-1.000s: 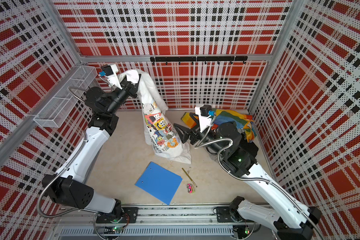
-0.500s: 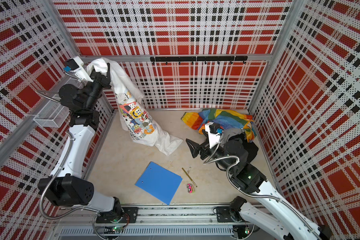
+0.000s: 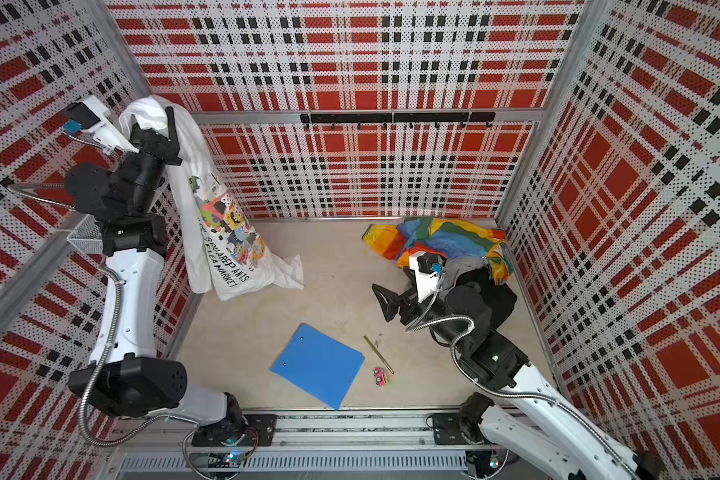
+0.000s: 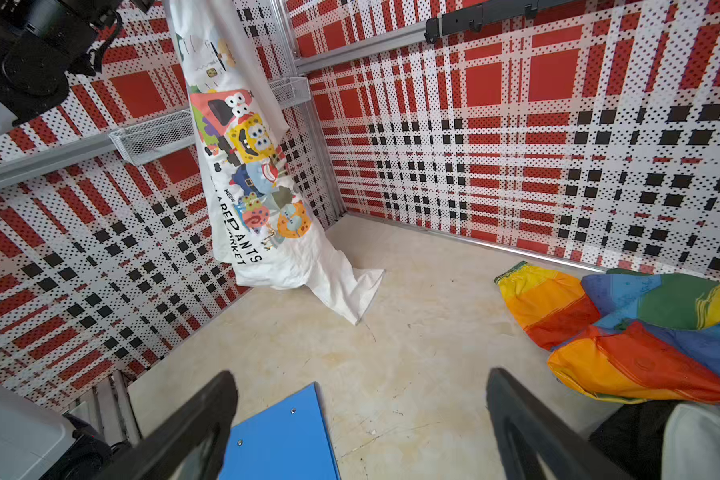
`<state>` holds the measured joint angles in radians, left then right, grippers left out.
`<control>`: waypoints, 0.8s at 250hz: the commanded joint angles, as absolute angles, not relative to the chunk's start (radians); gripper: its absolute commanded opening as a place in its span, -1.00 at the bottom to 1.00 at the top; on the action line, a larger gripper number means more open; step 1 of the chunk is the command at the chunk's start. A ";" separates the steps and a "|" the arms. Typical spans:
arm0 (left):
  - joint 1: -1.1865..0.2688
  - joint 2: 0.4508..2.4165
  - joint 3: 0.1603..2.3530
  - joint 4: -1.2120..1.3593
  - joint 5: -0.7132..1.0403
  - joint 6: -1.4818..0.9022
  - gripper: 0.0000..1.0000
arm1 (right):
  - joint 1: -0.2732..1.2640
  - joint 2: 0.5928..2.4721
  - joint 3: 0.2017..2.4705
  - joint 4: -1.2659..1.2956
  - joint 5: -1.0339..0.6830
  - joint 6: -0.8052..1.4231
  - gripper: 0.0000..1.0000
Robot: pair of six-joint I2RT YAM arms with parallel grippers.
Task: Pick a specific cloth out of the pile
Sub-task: 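Open and withdraw the right gripper while the left gripper carries the T-shirt away, then lower the T-shirt onto the floor away from the pile with the left gripper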
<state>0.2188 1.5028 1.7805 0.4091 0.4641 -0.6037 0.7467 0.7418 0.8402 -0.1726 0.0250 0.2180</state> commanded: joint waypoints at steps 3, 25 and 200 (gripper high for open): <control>0.147 1.517 1.748 0.443 0.477 -0.569 -0.98 | 0.751 0.708 0.821 -0.100 0.032 0.235 1.00; 0.069 1.555 1.708 0.442 0.465 -0.516 -0.98 | 0.751 0.701 0.820 -0.112 0.034 0.236 1.00; -0.036 1.491 1.414 0.265 0.360 -0.241 -0.97 | 0.751 0.710 0.797 -0.129 0.062 0.220 0.99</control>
<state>-0.0460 1.6230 1.5330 0.2955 0.4347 -0.3630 0.7467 0.6899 0.8055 -0.1833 0.0574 0.2283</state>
